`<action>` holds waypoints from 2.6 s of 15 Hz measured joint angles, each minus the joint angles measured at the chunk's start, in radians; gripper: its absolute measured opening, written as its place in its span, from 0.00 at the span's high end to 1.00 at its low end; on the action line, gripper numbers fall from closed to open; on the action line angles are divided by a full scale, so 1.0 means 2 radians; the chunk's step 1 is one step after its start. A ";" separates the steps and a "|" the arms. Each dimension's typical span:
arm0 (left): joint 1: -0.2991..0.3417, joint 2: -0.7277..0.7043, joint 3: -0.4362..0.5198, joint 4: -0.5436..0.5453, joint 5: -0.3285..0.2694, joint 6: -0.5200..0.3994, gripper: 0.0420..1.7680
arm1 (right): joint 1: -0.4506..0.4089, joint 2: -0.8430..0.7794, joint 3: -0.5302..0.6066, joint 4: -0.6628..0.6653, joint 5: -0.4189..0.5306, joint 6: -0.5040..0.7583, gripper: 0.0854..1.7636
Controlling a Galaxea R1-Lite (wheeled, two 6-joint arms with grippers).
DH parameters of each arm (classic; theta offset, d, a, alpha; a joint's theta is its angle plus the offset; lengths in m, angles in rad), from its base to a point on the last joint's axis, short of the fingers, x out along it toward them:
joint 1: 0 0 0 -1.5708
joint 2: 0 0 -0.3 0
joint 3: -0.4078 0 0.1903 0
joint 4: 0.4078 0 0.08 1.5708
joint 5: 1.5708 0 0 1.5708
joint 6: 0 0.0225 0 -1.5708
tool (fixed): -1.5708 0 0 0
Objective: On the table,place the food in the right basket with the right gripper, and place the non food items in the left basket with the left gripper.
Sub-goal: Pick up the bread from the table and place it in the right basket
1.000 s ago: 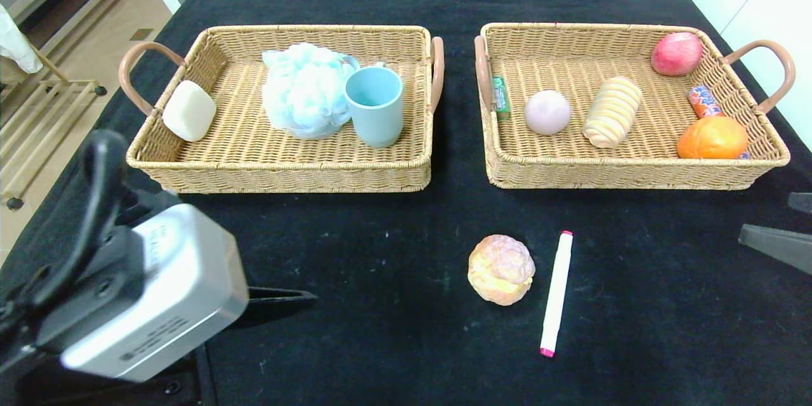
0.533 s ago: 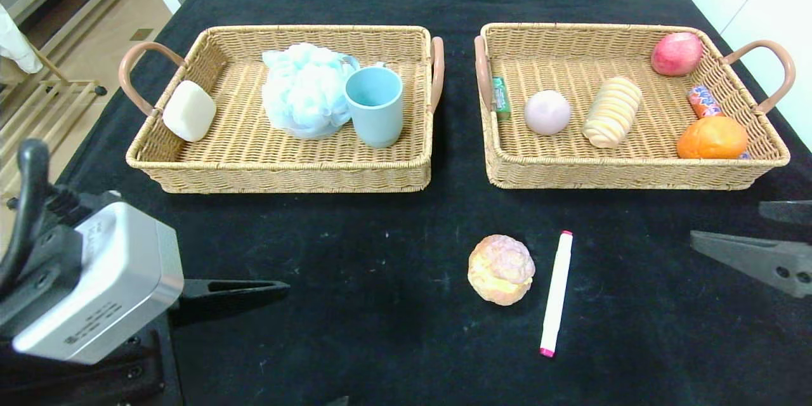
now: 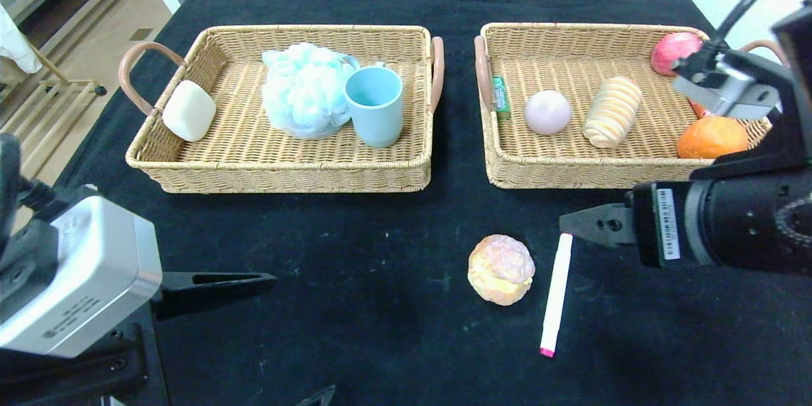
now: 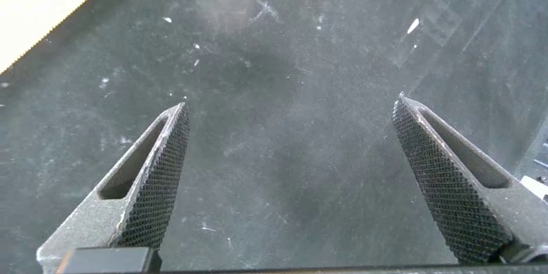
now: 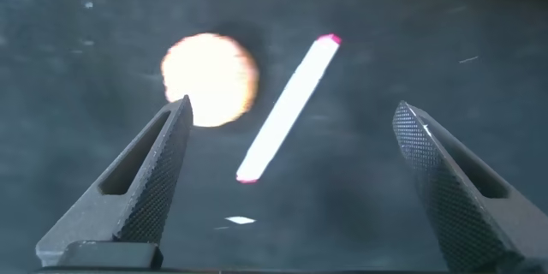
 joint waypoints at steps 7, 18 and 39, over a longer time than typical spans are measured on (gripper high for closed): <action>0.002 -0.025 -0.004 0.000 0.004 0.014 0.03 | 0.059 0.123 -0.086 0.054 -0.009 0.060 0.03; 0.040 -0.048 -0.012 0.010 0.003 0.029 0.03 | 0.072 0.189 -0.115 0.056 -0.036 0.077 0.03; 0.092 -0.055 -0.006 0.010 0.001 0.048 0.03 | 0.065 0.214 -0.126 0.057 -0.036 0.082 0.57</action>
